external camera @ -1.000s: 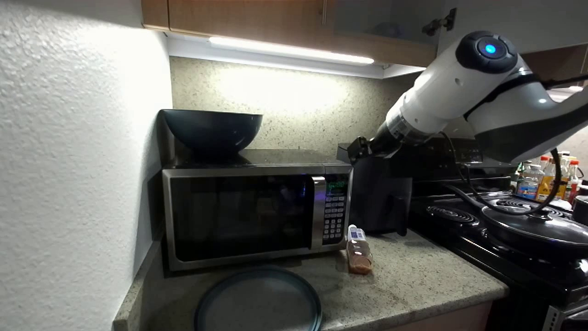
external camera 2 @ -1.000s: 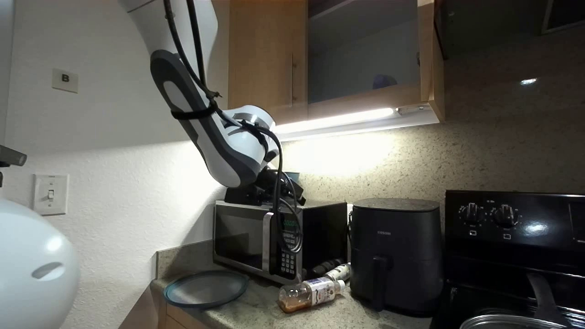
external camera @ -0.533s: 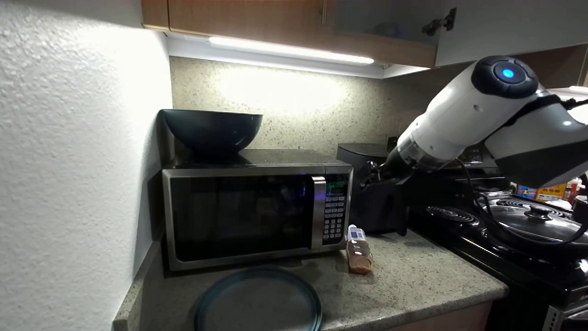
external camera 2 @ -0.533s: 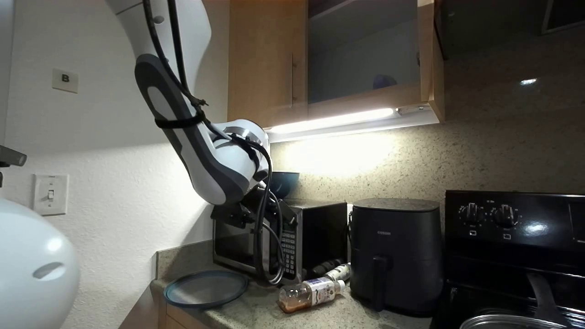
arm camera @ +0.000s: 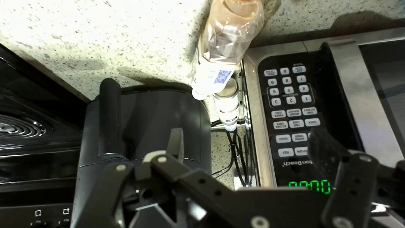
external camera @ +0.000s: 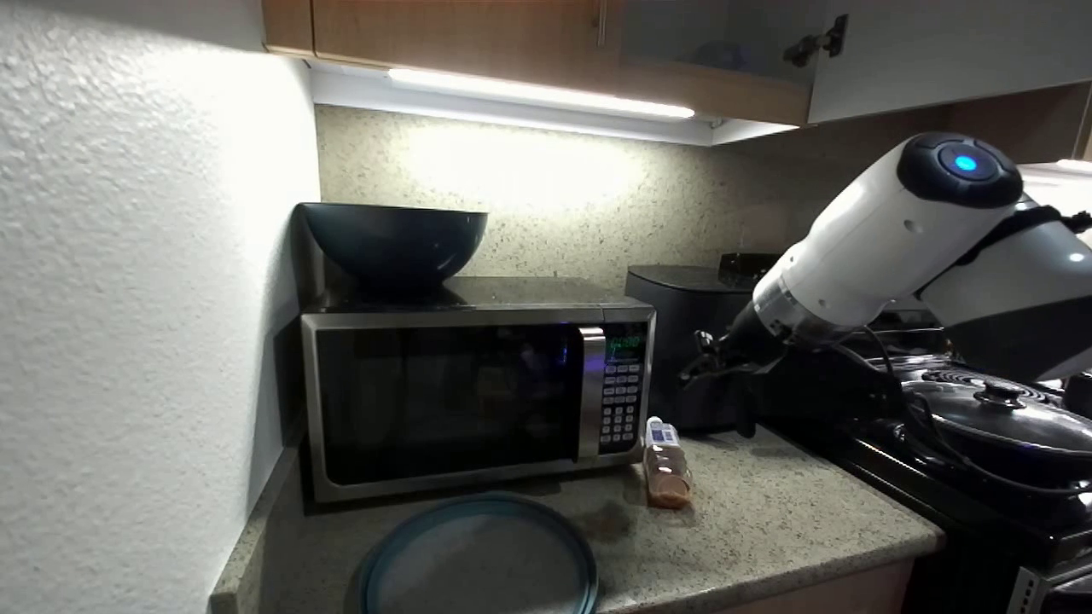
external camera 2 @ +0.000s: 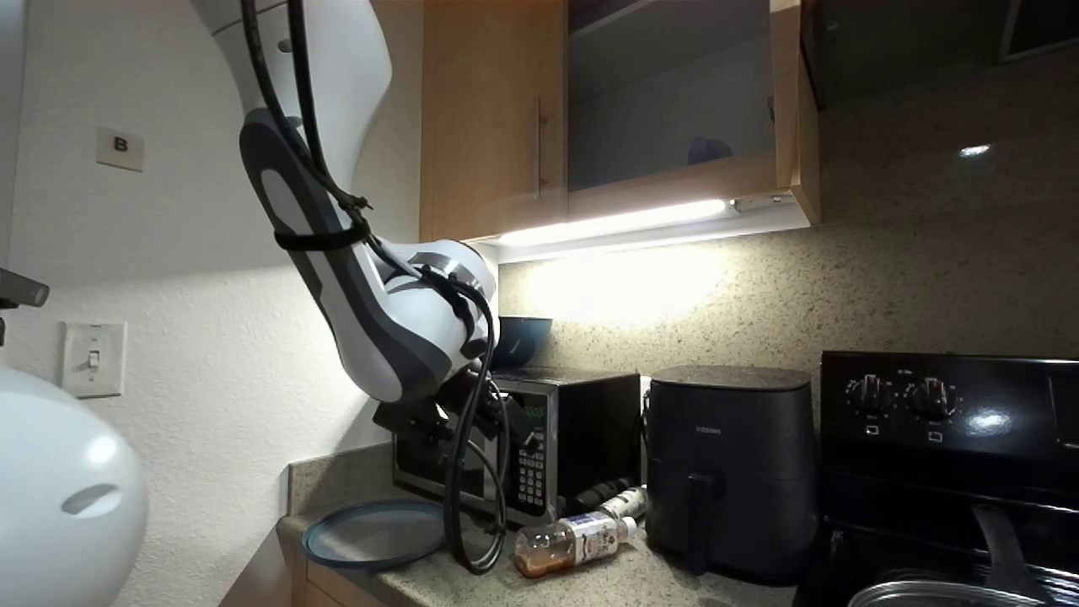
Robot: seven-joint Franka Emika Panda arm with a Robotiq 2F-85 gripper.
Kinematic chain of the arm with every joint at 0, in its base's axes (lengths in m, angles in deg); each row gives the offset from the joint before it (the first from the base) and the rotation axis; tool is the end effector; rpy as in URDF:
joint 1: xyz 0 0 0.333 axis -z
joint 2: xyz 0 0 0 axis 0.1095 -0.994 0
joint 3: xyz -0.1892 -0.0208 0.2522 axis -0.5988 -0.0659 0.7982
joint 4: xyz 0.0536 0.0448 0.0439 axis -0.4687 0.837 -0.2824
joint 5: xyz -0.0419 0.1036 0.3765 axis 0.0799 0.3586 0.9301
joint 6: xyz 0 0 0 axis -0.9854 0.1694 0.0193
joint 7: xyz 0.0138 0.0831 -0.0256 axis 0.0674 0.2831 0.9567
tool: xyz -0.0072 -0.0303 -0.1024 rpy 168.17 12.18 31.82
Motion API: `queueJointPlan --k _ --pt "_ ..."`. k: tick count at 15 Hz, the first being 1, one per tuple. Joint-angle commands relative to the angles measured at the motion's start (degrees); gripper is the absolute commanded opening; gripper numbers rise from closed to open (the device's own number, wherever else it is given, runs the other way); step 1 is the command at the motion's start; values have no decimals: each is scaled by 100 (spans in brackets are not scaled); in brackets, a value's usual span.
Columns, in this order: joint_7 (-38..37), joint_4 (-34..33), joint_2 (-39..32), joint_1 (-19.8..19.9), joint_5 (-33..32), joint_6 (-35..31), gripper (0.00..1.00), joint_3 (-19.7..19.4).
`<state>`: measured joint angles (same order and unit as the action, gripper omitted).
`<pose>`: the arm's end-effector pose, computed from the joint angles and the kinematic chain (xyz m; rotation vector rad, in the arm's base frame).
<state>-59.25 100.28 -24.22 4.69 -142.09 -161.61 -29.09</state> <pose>0.4272 0.0637 0.3567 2.7510 -0.5601 1.1815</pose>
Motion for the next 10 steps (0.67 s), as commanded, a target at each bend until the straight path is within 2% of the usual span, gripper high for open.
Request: queueJointPlan --k 1,6,10 --pt "146 -144 -229 -10 120 -158 100 -38" --pt "532 -433 -800 -40 503 -331 100 -45" --pt "1118 -500 -1265 -55 1281 -439 100 -23"
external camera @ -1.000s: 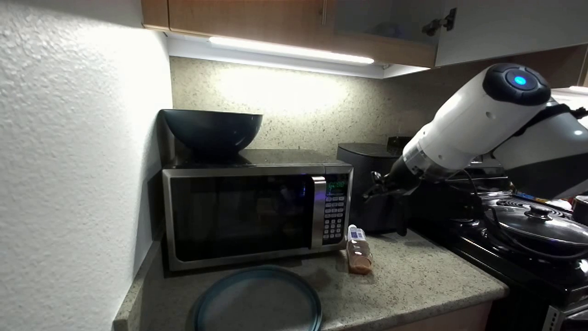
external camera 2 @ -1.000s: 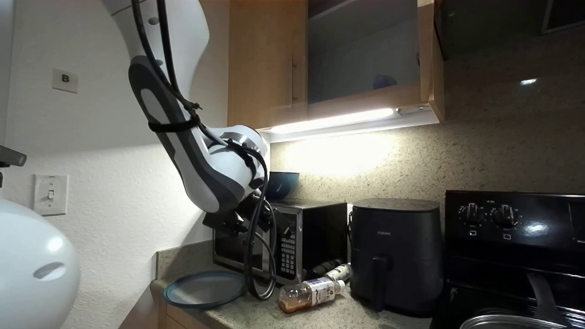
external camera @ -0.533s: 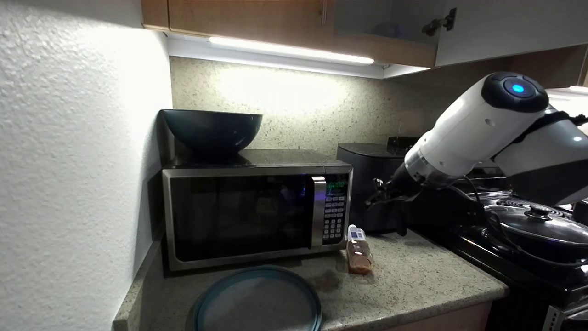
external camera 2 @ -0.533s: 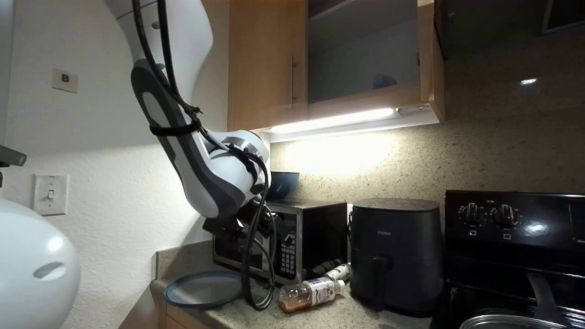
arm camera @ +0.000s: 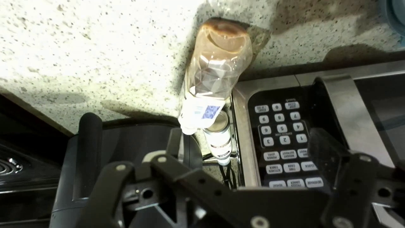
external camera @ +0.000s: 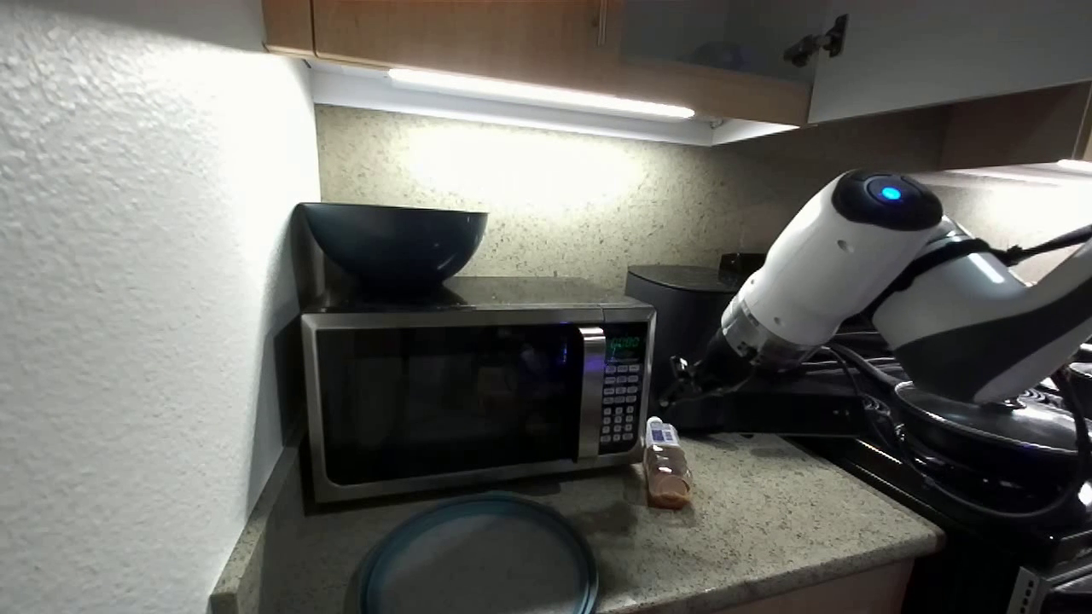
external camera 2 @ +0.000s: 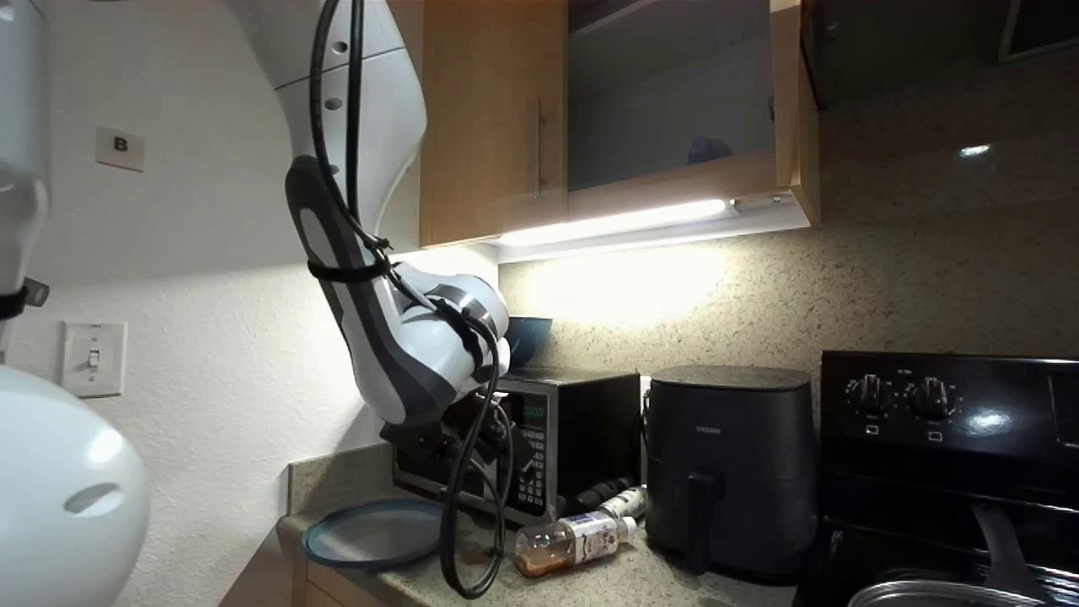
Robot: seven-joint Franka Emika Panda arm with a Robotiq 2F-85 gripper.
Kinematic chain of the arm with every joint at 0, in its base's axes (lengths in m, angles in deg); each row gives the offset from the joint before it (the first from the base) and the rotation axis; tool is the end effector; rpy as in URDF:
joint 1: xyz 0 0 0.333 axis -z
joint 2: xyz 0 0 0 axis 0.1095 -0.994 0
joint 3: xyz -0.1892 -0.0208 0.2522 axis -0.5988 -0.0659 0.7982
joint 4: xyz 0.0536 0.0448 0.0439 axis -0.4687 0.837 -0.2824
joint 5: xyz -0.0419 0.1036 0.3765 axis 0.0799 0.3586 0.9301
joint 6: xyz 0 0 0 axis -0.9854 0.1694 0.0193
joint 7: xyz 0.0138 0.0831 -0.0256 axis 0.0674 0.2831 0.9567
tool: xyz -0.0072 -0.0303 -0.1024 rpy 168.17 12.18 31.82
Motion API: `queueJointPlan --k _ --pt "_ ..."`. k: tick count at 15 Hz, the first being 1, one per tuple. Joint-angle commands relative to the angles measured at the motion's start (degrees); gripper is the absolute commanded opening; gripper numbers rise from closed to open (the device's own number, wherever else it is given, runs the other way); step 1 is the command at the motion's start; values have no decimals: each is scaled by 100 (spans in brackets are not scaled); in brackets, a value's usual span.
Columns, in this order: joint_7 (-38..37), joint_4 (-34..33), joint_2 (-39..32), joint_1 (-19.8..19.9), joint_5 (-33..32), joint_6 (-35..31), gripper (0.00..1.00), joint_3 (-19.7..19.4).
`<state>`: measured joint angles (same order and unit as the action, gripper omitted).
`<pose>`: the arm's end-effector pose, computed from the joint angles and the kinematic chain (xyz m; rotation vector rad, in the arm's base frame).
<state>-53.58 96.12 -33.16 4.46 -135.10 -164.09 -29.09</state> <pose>0.4552 0.0704 0.3245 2.8394 -0.5630 1.0373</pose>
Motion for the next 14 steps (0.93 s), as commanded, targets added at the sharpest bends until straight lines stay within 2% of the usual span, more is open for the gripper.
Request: queueJointPlan --k 1,8,11,12,14 --pt "691 -73 -456 -28 765 -198 100 -10" --pt "1489 -125 -1004 46 2040 -160 100 74" --pt "1510 -261 -837 -76 1725 385 100 102" --pt "1255 -238 -973 -13 1741 87 100 47" --pt "1337 -313 -957 -56 1741 244 100 67"
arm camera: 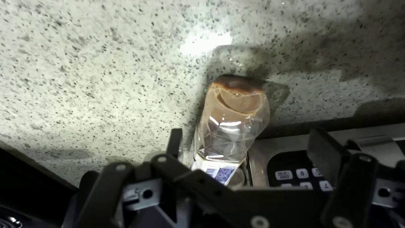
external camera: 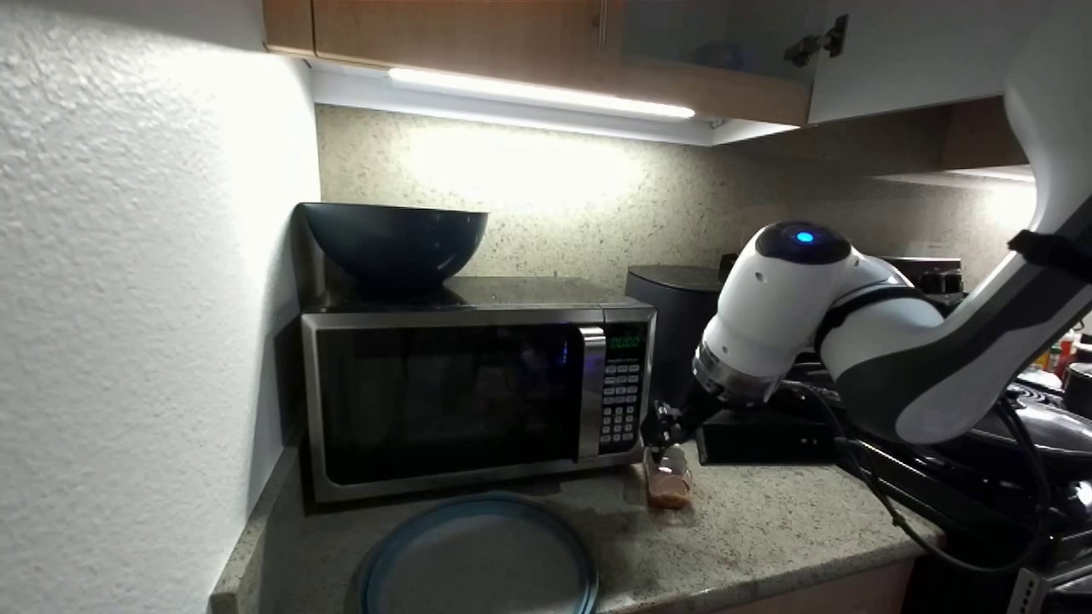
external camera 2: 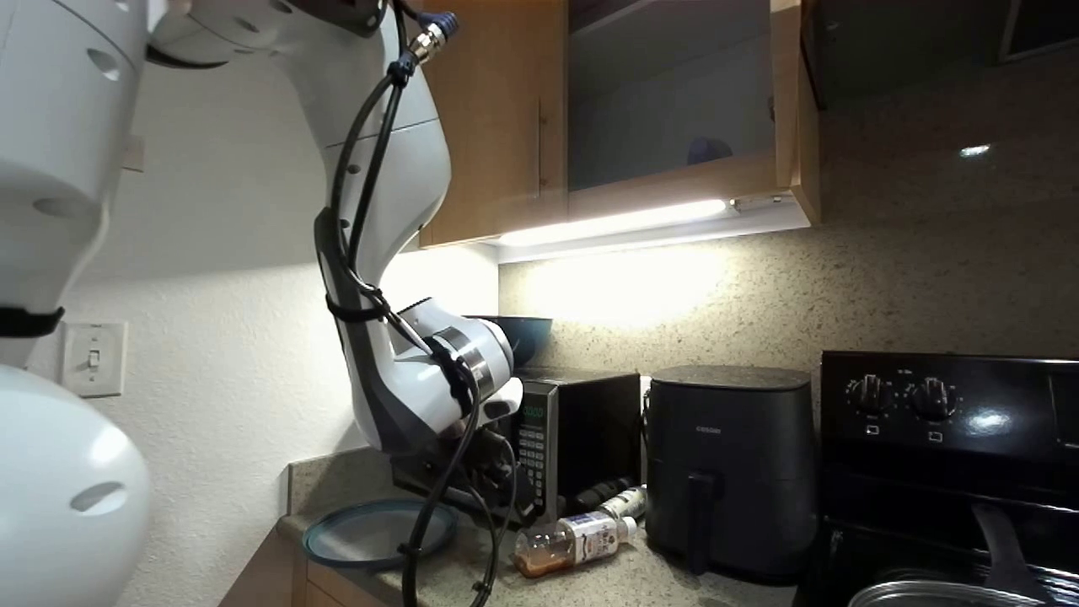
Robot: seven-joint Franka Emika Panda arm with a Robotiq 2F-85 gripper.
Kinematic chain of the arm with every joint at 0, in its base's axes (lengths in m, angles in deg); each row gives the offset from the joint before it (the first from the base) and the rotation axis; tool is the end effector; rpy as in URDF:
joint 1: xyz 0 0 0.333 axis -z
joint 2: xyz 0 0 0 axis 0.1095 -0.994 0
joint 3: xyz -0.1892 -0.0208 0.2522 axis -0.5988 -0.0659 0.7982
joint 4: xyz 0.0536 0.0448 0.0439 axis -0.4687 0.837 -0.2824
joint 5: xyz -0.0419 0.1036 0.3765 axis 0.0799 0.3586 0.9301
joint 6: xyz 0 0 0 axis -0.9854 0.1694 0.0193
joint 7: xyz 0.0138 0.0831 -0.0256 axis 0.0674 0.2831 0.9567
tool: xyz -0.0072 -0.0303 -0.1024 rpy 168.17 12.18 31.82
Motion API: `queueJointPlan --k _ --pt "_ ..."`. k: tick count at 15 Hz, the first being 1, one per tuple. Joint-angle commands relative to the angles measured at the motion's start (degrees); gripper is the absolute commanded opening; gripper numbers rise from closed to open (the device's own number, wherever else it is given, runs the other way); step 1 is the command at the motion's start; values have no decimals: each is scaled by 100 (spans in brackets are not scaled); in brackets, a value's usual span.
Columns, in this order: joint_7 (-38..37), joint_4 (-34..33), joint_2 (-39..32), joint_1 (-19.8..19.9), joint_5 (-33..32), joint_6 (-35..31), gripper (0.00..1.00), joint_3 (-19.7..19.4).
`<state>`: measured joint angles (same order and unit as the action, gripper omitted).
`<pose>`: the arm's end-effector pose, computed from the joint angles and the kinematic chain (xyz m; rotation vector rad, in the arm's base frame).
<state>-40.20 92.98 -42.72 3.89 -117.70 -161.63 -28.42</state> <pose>0.4824 0.0706 0.2746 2.8735 -0.6323 0.7718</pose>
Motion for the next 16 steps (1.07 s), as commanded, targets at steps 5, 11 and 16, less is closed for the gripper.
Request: queueJointPlan --k 5,11,16 --pt "-89 -272 -338 31 13 -210 100 -48" --pt "-88 -637 -786 95 164 -248 100 -170" --pt "28 -858 -1165 169 442 -369 100 -138"
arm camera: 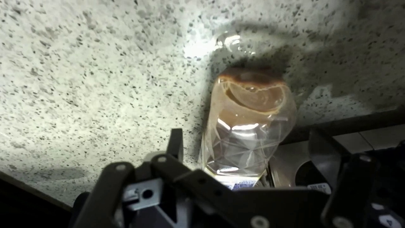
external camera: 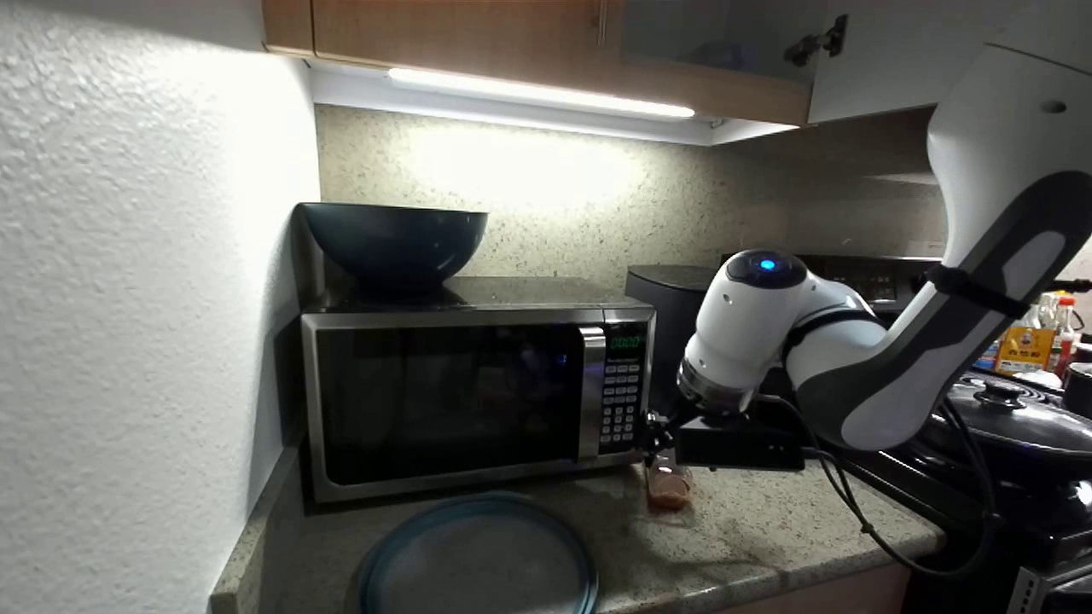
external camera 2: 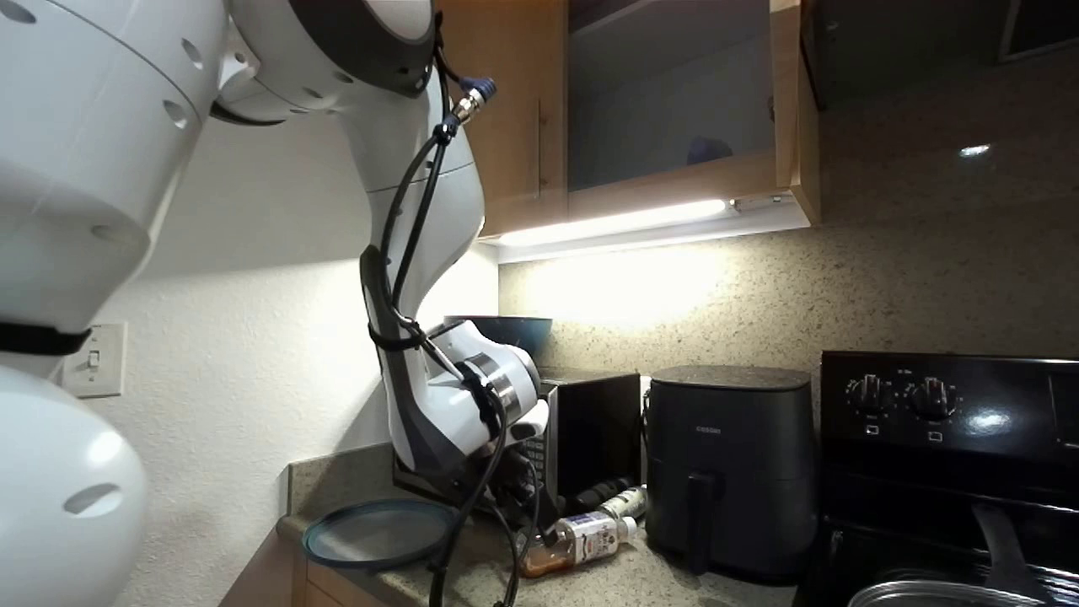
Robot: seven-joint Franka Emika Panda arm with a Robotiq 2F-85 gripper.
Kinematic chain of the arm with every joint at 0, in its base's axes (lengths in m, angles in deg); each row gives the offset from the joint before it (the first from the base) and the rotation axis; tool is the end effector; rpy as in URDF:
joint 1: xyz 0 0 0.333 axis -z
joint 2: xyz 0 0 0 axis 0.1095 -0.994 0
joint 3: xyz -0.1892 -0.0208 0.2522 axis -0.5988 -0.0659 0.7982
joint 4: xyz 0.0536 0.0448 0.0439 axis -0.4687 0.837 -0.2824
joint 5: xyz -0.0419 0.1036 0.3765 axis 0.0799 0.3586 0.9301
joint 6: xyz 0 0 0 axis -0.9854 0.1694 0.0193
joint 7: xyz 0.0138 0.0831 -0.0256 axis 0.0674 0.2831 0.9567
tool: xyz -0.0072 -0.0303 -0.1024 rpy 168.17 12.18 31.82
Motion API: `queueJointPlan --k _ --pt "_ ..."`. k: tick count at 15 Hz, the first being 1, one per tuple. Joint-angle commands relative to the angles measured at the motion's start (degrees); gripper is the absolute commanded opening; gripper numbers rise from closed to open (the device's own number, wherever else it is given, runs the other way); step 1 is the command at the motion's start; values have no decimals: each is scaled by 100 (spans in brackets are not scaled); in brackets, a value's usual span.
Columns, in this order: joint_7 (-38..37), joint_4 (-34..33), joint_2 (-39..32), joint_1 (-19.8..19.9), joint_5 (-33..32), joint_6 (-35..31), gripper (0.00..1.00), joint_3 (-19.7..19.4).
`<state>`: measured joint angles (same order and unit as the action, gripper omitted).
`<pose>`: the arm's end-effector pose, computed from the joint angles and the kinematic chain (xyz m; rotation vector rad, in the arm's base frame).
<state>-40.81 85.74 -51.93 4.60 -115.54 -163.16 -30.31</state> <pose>0.5221 0.0499 0.2428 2.8679 -0.7502 0.7277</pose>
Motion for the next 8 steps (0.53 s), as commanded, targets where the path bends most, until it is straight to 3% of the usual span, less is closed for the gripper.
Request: queueJointPlan --k 1,8 --pt "111 -176 -314 112 277 -240 100 59" --pt "360 -385 -712 336 722 -472 100 207"
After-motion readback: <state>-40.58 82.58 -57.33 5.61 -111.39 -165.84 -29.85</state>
